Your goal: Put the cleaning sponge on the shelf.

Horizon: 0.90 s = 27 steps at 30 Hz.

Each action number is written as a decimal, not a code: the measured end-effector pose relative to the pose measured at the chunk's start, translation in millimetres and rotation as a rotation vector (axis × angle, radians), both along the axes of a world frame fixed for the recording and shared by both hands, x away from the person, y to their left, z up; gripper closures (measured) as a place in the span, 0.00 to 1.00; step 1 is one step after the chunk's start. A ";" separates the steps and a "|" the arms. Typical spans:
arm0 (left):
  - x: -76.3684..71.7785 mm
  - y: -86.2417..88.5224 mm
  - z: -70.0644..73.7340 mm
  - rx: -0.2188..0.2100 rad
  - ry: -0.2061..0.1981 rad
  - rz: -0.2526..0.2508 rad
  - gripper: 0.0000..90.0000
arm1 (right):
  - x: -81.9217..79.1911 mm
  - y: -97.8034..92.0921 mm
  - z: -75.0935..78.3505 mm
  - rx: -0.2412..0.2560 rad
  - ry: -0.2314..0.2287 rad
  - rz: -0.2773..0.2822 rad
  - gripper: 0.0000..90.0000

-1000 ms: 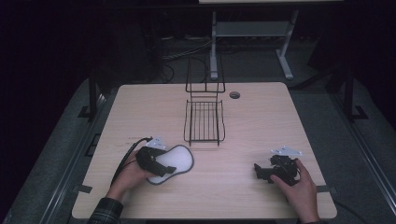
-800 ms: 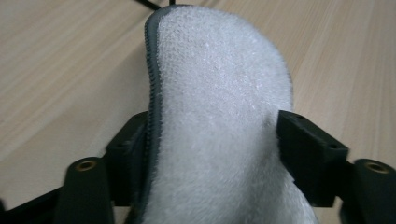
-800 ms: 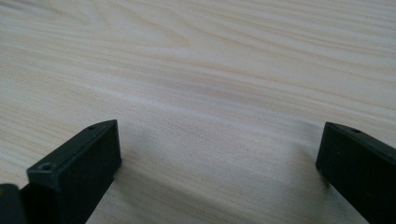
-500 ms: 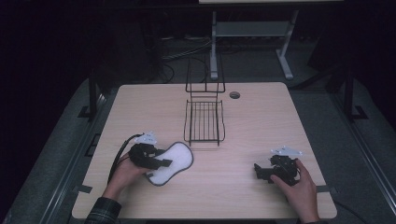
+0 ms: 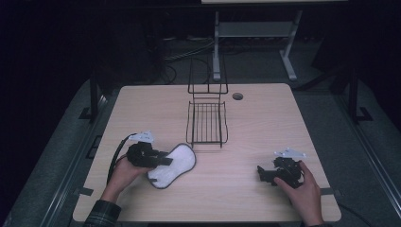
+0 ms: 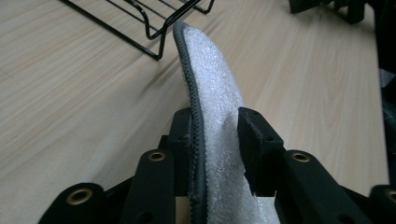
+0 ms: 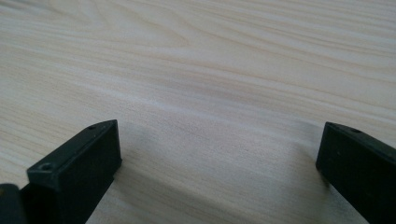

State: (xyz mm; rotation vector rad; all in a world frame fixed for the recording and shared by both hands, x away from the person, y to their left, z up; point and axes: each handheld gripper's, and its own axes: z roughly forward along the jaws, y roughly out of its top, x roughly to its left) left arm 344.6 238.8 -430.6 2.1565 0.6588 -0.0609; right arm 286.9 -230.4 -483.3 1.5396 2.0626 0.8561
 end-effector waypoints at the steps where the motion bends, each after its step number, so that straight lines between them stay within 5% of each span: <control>1: 0.0 0.0 0.0 0.000 0.000 0.000 0.76 | 0.0 0.0 0.0 0.000 0.000 0.000 0.00; 13: -3.7 -0.6 10.7 -0.042 0.016 -0.016 0.86 | 0.0 0.0 0.0 0.000 0.000 0.000 0.00; 27: -10.3 -7.8 30.3 -0.009 -0.033 0.022 0.88 | 0.0 0.0 0.0 0.000 0.000 0.000 0.00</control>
